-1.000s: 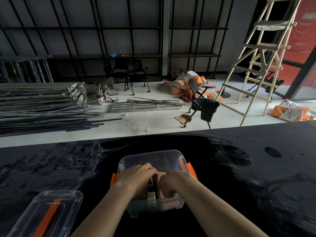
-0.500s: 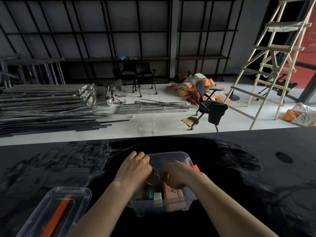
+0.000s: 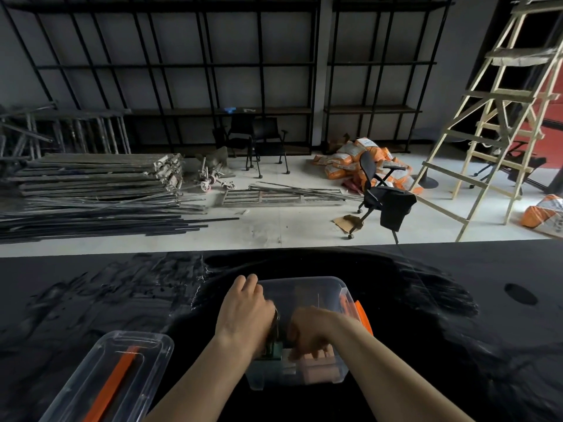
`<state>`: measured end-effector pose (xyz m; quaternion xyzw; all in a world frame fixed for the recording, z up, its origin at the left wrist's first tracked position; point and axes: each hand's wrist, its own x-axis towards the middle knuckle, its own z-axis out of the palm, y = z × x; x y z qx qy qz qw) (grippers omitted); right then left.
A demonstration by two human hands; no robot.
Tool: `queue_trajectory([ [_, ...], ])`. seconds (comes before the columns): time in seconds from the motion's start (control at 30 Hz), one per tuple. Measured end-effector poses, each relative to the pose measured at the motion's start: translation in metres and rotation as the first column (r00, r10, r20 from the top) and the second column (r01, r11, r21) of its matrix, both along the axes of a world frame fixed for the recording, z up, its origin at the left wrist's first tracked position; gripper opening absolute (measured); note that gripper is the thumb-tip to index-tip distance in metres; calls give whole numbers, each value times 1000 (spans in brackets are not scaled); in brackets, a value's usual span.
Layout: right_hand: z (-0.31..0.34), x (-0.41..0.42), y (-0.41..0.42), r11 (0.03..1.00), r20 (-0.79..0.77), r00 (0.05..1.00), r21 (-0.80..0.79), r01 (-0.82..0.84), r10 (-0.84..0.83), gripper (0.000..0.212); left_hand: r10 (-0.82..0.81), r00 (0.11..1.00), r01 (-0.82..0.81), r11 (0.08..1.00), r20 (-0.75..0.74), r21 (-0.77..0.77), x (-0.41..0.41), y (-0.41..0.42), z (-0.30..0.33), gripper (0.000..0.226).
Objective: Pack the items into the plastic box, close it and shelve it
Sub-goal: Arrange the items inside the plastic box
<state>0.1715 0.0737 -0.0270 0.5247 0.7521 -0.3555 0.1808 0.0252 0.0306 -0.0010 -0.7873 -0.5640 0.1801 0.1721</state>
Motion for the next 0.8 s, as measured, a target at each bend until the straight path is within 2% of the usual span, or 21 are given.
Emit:
queue_trajectory([
  [0.03, 1, 0, -1, 1000, 14, 1000, -22, -13, 13, 14, -4, 997, 0, 999, 81, 50, -2, -1, 3, 21],
  [0.13, 1, -3, -5, 999, 81, 996, -22, -42, 44, 28, -13, 932, -49, 986, 362, 160, -16, -5, 10, 19],
  [0.17, 0, -4, -6, 999, 83, 996, -9, -39, 39, 27, -15, 897, -72, 981, 443, 179, -21, -6, 11, 17],
  [0.23, -2, -5, -5, 999, 69, 997, 8, -33, 33, 11, 3, 820, -125, 977, 572, 174, -32, -8, 10, 16],
  [0.3, 1, -5, -7, 1000, 17, 1000, -1, -17, 17, 11, 44, 755, -174, 975, 654, 135, -40, -11, 2, 21],
  [0.47, 12, -4, -7, 997, -129, 988, -2, 83, -82, 13, 130, 530, -290, 956, 838, 35, -44, -20, -14, 32],
  [0.53, 11, -9, -8, 991, -172, 976, -10, 136, -136, 21, 163, 453, -325, 946, 877, -7, -45, -22, -18, 33],
  [0.67, 12, -22, -14, 982, -259, 947, -48, 185, -191, 18, 153, 411, -327, 945, 899, -11, -45, -28, -25, 31],
  [0.8, 9, -27, -16, 981, -221, 960, 45, 188, -173, 23, 142, 400, -334, 943, 906, 0, -45, -31, -25, 35],
])
